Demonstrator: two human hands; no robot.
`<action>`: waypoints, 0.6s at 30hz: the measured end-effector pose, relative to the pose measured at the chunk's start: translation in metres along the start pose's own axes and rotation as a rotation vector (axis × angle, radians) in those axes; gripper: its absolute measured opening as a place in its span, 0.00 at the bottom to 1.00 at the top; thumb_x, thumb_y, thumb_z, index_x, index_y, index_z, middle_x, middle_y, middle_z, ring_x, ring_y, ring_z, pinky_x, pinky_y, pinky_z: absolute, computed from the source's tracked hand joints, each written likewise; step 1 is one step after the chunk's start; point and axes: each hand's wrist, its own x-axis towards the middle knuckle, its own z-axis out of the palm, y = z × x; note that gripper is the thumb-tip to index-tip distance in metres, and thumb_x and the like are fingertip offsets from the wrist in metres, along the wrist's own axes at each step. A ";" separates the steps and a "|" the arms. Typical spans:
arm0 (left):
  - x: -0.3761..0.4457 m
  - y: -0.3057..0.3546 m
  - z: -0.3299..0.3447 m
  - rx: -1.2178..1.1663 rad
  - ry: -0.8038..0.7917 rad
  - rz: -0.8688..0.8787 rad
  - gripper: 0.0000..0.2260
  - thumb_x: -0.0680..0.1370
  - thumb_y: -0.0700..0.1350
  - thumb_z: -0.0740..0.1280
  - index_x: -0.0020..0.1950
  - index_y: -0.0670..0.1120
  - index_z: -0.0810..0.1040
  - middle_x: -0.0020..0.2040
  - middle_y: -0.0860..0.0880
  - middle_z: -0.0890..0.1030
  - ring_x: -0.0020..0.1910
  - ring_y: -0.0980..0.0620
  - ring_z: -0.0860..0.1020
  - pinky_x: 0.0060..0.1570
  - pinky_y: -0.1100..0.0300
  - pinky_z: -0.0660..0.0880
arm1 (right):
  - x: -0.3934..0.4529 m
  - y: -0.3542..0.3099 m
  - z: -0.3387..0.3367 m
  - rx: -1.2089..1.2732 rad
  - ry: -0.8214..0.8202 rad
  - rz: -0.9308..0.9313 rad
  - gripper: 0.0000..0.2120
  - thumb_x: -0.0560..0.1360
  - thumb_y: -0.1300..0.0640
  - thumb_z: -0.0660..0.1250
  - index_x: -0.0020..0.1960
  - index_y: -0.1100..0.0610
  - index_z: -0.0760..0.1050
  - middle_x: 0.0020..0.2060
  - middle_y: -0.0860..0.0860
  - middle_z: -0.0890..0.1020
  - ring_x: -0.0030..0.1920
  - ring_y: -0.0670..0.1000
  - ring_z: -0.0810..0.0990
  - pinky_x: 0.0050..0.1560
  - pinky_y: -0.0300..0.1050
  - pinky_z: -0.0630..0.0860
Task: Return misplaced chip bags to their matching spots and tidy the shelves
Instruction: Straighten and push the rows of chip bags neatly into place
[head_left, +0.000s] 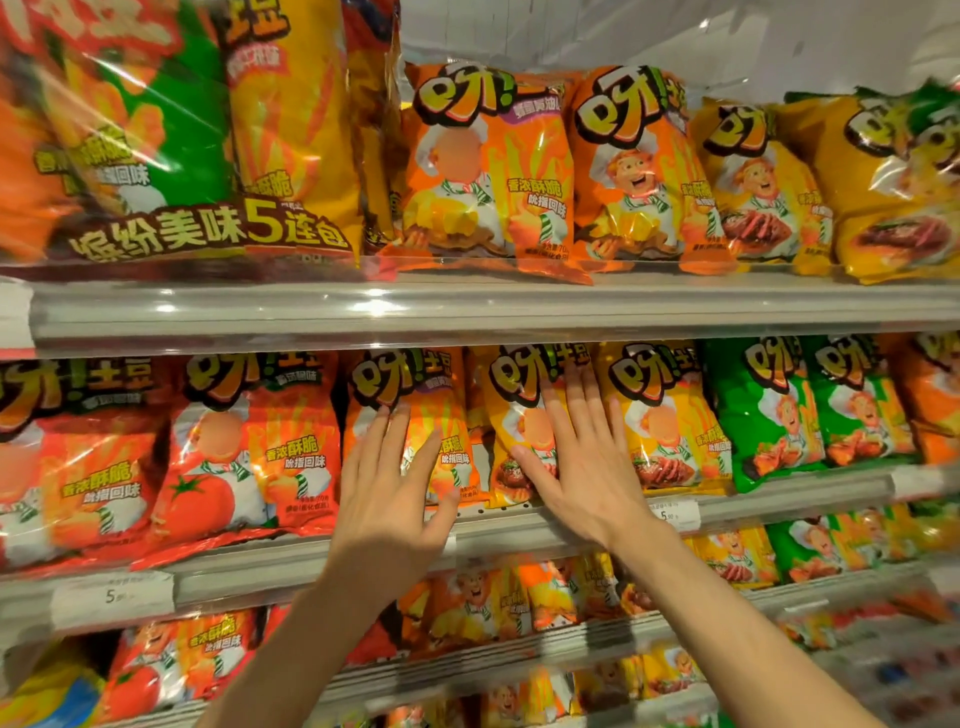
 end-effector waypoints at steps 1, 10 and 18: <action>-0.001 -0.001 0.001 -0.016 0.016 0.010 0.27 0.78 0.58 0.60 0.75 0.51 0.70 0.81 0.44 0.58 0.81 0.45 0.53 0.77 0.42 0.53 | 0.000 -0.001 -0.001 0.002 -0.005 0.010 0.37 0.81 0.31 0.44 0.82 0.52 0.49 0.82 0.56 0.50 0.81 0.55 0.40 0.79 0.60 0.40; -0.002 0.010 0.002 -0.134 0.189 -0.001 0.24 0.76 0.54 0.65 0.68 0.43 0.78 0.74 0.39 0.70 0.75 0.40 0.66 0.73 0.42 0.61 | -0.026 -0.014 -0.015 0.152 -0.019 0.105 0.37 0.81 0.33 0.46 0.82 0.51 0.42 0.81 0.54 0.41 0.80 0.52 0.36 0.80 0.55 0.41; -0.003 0.118 -0.001 -0.379 0.143 -0.127 0.26 0.79 0.56 0.67 0.76 0.53 0.67 0.76 0.54 0.64 0.74 0.61 0.63 0.72 0.57 0.60 | -0.059 0.053 -0.051 0.351 0.084 0.195 0.37 0.82 0.37 0.55 0.82 0.51 0.45 0.82 0.52 0.47 0.81 0.50 0.45 0.80 0.52 0.48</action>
